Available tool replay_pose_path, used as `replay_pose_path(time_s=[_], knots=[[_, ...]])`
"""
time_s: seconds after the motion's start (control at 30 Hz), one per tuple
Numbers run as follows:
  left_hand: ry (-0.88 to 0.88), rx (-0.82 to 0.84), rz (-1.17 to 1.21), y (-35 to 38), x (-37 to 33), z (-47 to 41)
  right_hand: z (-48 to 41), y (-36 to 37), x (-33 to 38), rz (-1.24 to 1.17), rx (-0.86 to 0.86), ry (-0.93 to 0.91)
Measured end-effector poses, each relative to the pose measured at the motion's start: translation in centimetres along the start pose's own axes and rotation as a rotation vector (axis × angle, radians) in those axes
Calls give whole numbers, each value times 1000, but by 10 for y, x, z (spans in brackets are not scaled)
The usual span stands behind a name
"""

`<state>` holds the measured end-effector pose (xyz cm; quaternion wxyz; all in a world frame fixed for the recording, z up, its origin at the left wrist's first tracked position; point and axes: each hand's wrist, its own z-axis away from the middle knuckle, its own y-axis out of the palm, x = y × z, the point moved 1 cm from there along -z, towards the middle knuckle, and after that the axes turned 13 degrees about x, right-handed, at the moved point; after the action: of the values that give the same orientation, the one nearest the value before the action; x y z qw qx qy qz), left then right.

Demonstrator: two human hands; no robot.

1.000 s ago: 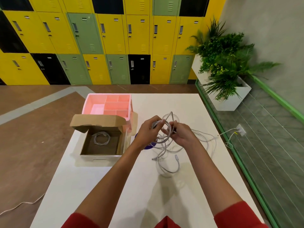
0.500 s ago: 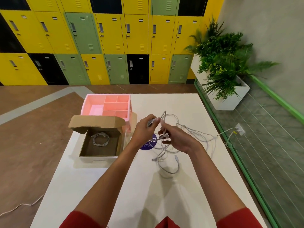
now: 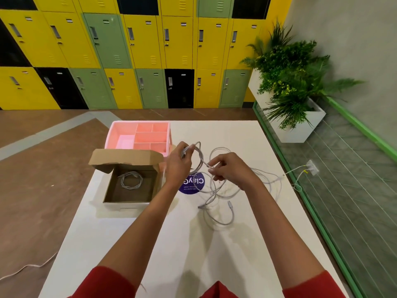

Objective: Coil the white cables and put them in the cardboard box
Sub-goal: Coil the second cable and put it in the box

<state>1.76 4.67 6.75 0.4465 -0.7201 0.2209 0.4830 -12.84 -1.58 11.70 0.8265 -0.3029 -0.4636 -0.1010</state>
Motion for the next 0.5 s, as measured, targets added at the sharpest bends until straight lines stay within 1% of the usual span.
replay_pose_path(time_s=[0.2, 0.33, 0.4, 0.5], knots=[[-6, -31, -26, -7, 4, -6, 12, -9, 3, 10, 35, -100], [-37, -95, -46, -13, 5, -10, 22, -8, 6, 48, 126, -194], [-63, -118, -30, -12, 3, -11, 24, -8, 8, 51, 150, -241], [-120, -121, 32, -7, 6, -12, 25, -15, 9, 103, 151, -264]])
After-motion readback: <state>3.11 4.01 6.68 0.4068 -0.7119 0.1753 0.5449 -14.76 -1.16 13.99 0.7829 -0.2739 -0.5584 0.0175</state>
